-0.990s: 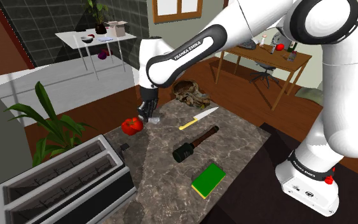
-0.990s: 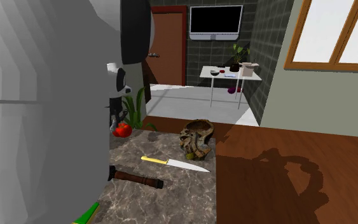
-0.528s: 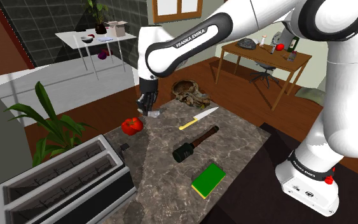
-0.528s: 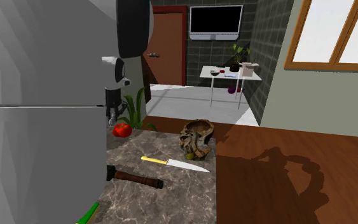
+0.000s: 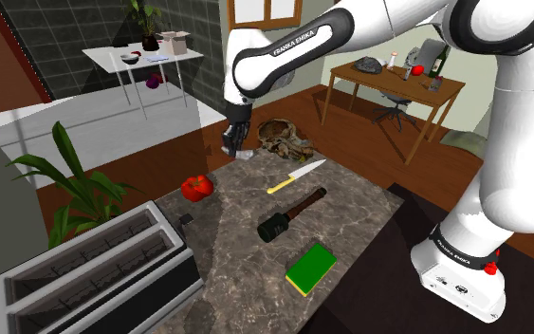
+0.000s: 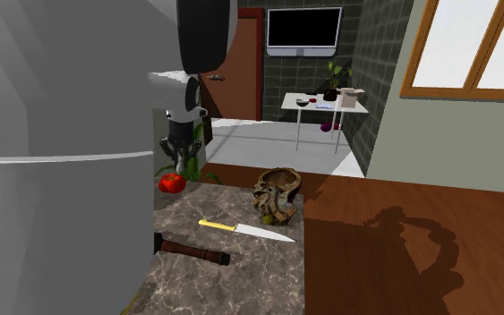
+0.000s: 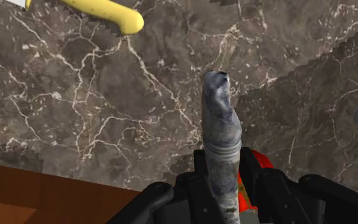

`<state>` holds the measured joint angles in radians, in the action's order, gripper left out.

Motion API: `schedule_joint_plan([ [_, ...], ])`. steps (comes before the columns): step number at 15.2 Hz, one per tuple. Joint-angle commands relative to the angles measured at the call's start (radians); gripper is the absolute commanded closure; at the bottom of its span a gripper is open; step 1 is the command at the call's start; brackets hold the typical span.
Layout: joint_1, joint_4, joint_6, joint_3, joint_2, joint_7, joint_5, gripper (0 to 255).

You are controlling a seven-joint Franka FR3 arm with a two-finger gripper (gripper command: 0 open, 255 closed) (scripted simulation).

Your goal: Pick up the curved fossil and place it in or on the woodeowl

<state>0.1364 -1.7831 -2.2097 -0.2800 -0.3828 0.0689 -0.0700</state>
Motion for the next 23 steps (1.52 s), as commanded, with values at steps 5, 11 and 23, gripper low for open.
schedule_joint_plan([
  [5,-0.098,-0.021,0.021,0.031,0.025,0.14,-0.028,255],
  [11,-0.187,0.014,0.058,0.068,0.008,0.269,-0.04,255],
  [23,-0.346,0.223,0.18,0.139,-0.116,0.493,-0.044,255],
])
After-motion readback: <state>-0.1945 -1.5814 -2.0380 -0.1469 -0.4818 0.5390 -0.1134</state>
